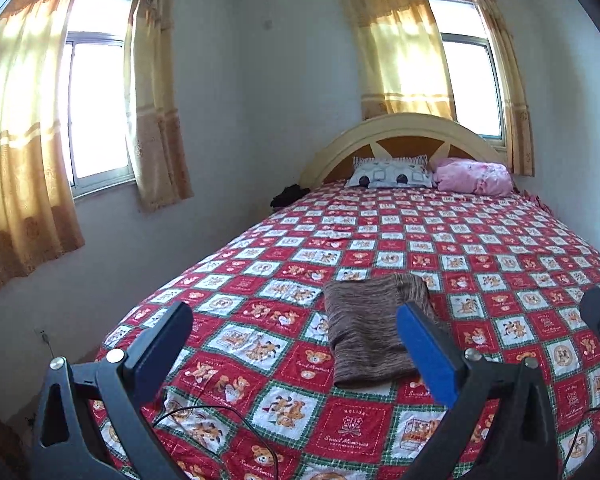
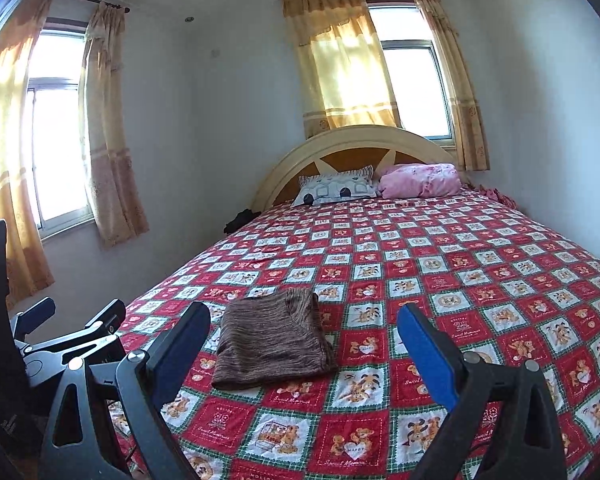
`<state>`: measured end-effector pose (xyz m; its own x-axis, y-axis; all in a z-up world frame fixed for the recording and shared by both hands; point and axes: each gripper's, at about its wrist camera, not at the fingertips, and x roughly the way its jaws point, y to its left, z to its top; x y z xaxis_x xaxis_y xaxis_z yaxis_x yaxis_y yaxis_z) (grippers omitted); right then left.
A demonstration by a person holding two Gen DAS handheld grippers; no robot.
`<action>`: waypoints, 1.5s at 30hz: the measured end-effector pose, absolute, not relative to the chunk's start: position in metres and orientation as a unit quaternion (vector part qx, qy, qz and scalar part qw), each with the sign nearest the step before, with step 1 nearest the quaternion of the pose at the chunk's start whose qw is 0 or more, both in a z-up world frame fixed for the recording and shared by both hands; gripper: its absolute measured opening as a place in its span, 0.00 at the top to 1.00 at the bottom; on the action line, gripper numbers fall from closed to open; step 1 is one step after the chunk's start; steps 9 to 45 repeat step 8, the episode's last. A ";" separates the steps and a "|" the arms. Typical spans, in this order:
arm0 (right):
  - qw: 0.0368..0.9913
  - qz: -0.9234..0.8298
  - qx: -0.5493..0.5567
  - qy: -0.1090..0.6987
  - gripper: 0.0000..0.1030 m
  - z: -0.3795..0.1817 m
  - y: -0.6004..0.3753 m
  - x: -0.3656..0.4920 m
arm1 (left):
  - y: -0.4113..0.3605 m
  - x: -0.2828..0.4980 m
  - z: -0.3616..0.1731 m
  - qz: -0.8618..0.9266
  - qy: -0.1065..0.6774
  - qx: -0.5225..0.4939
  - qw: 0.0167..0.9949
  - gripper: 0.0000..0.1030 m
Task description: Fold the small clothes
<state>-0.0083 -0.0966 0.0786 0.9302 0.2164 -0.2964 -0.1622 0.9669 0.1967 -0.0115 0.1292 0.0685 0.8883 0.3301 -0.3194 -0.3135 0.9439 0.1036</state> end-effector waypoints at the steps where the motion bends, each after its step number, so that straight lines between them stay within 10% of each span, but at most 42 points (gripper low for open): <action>1: 0.979 0.097 0.085 0.158 0.08 0.079 -0.096 -0.009 | 0.130 -0.012 0.069 0.166 0.164 0.024 0.972 0.00; 45: 0.979 0.095 0.085 0.158 0.08 0.078 -0.097 -0.008 | 0.134 -0.007 0.068 0.159 0.173 0.021 0.972 0.00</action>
